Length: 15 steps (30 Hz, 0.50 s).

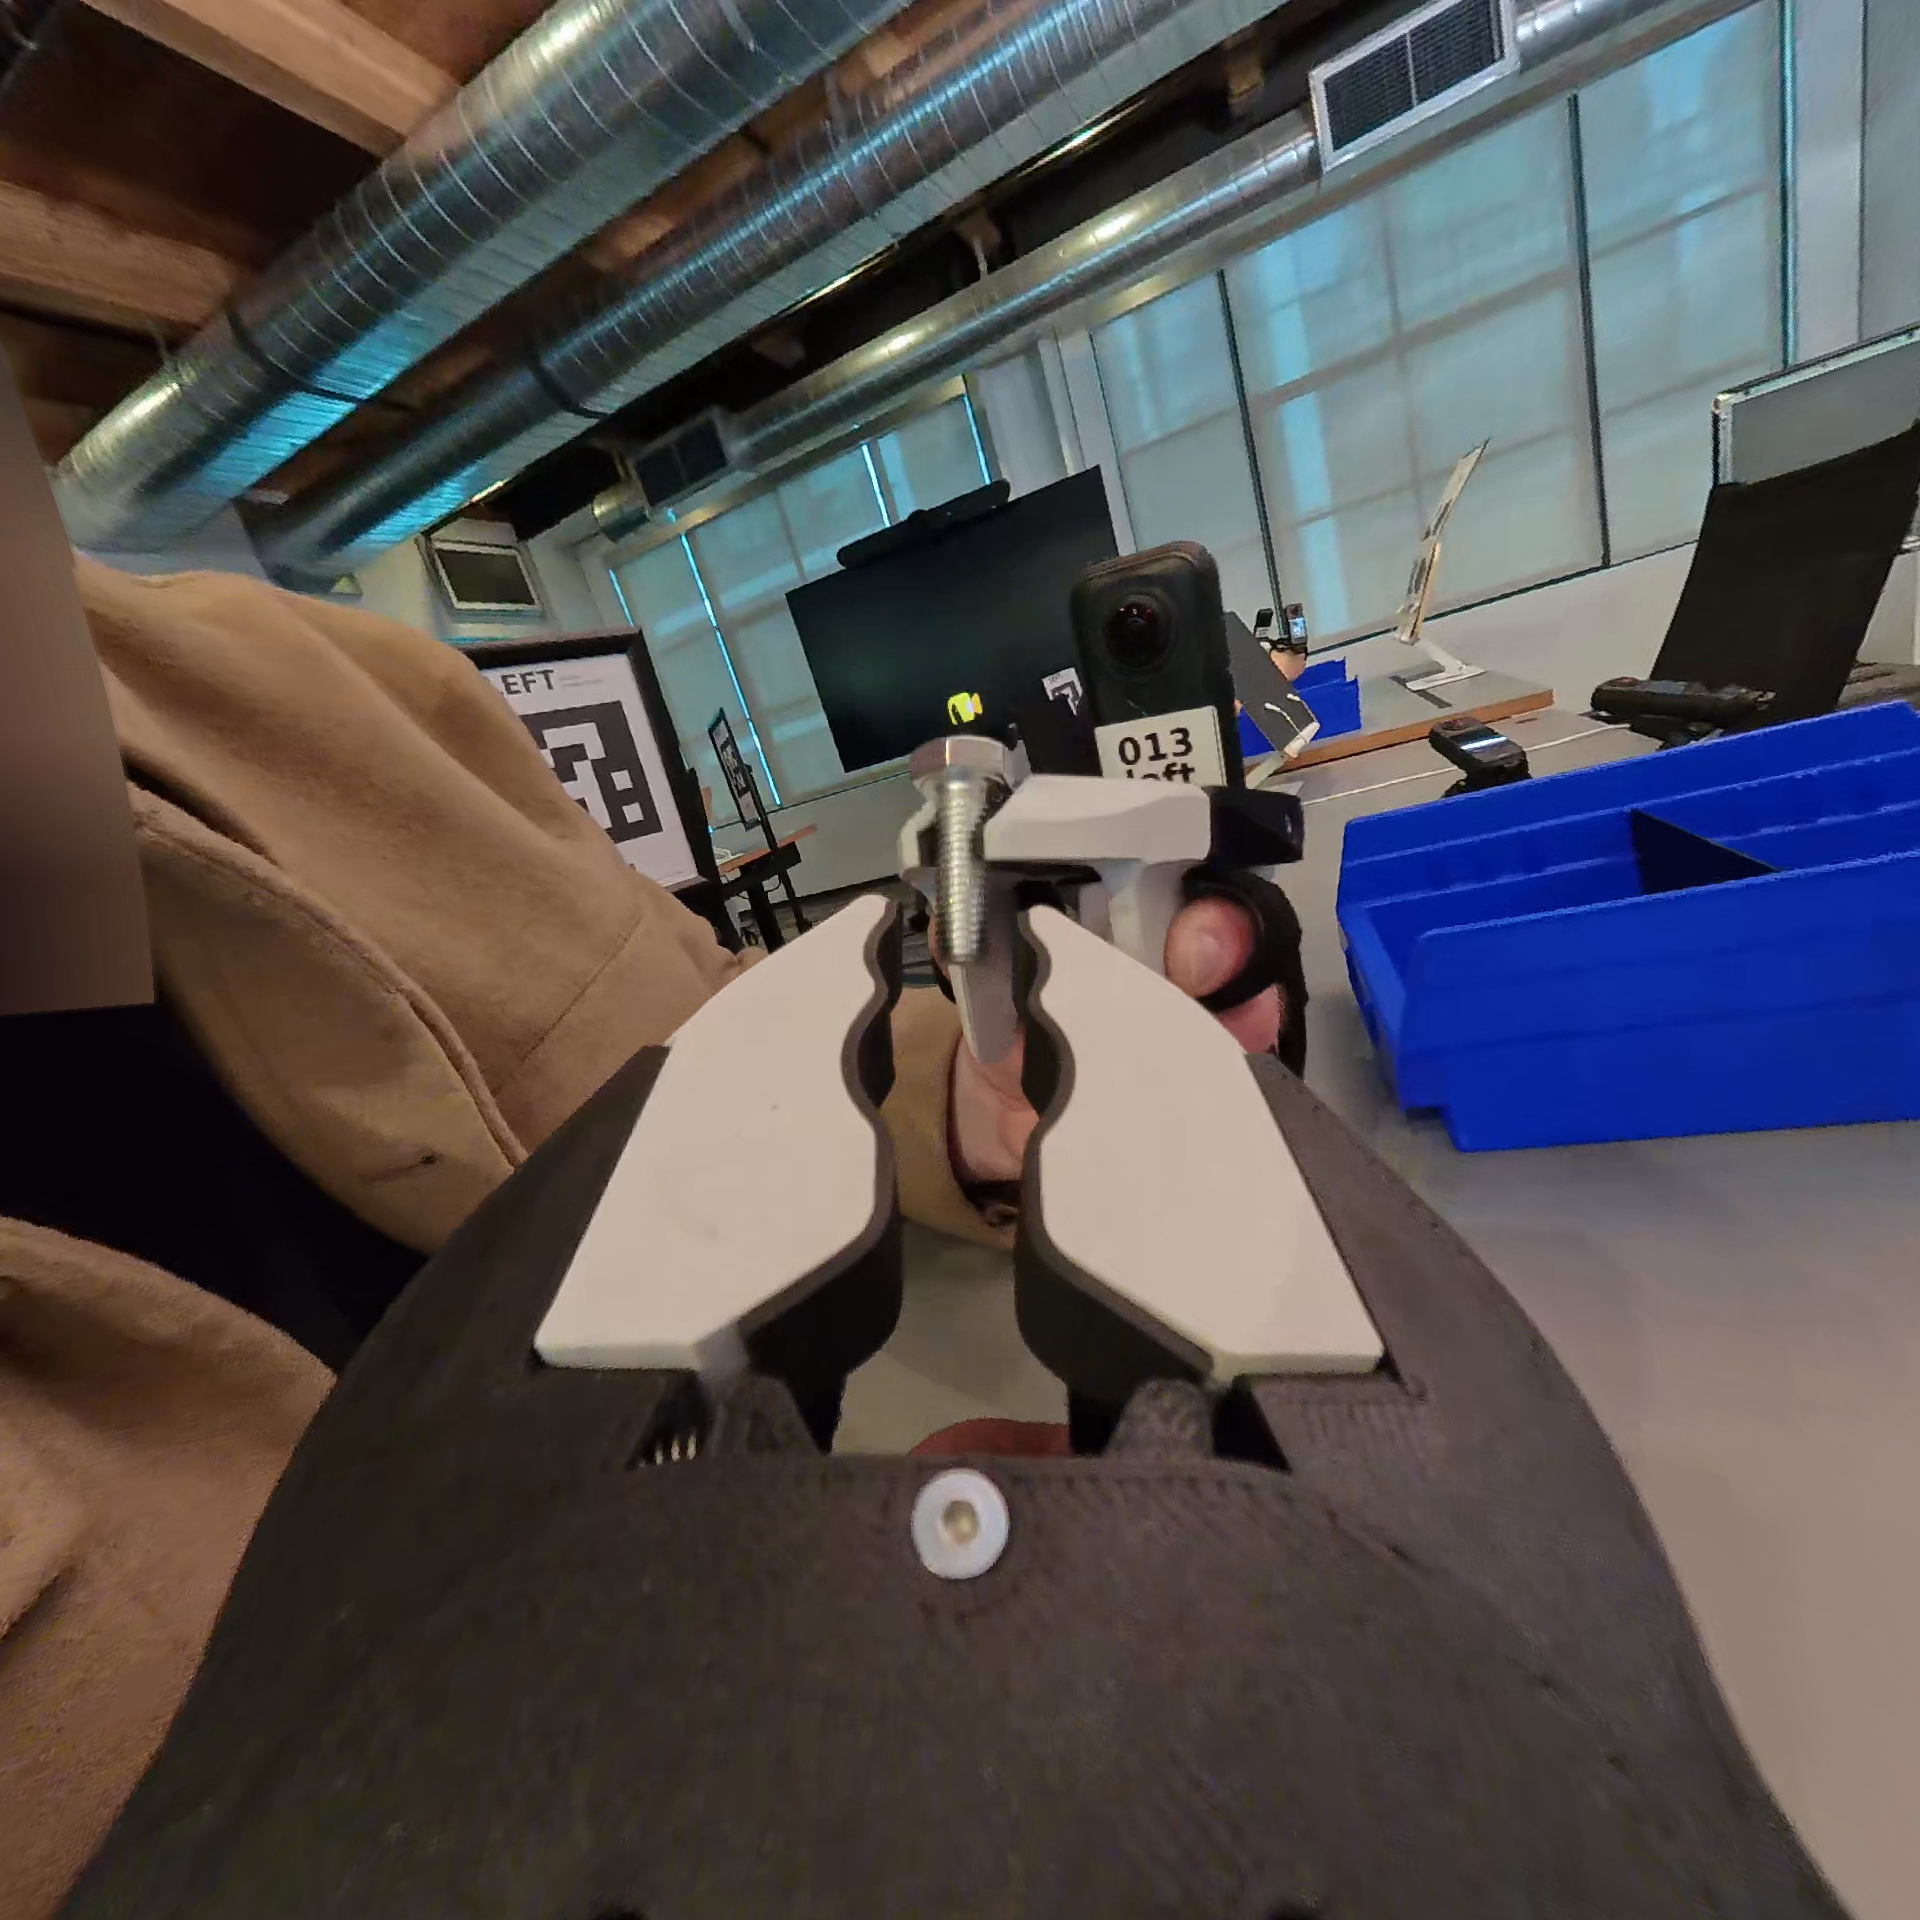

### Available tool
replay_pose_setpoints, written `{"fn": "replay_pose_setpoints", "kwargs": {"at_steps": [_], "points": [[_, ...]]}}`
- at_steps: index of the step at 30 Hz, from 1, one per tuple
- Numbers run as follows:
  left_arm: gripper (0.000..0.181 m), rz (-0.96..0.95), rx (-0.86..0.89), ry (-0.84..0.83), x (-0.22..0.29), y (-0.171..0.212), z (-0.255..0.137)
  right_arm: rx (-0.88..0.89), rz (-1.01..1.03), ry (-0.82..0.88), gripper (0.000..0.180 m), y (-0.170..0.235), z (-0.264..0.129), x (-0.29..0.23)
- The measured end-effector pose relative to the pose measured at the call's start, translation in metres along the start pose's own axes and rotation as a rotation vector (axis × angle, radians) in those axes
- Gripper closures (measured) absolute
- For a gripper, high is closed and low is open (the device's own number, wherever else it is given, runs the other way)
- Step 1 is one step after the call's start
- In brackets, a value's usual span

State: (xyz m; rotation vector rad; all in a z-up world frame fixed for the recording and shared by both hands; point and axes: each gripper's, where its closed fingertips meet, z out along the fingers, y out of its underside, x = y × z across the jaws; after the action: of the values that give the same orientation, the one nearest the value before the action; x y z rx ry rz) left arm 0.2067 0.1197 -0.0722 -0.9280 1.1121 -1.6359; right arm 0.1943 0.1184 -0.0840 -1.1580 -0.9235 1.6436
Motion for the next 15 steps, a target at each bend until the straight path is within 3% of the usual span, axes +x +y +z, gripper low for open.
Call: {"fn": "replay_pose_setpoints", "kwargs": {"at_steps": [3,10,12,15], "points": [[0.172,-0.011,-0.004,0.017,0.001,0.004,0.002,-0.022,-0.005,-0.009,0.17,0.002,0.001,-0.002],[0.172,0.003,-0.014,0.024,0.002,0.005,0.002,-0.054,-0.048,0.013,0.17,0.004,-0.001,-0.001],[0.15,0.029,-0.036,-0.019,-0.003,0.003,-0.001,-0.104,-0.103,0.05,0.17,0.003,-0.003,0.002],[0.145,0.115,-0.136,-0.081,-0.008,0.004,-0.009,-0.28,-0.266,0.168,0.17,0.009,-0.013,0.014]]}}
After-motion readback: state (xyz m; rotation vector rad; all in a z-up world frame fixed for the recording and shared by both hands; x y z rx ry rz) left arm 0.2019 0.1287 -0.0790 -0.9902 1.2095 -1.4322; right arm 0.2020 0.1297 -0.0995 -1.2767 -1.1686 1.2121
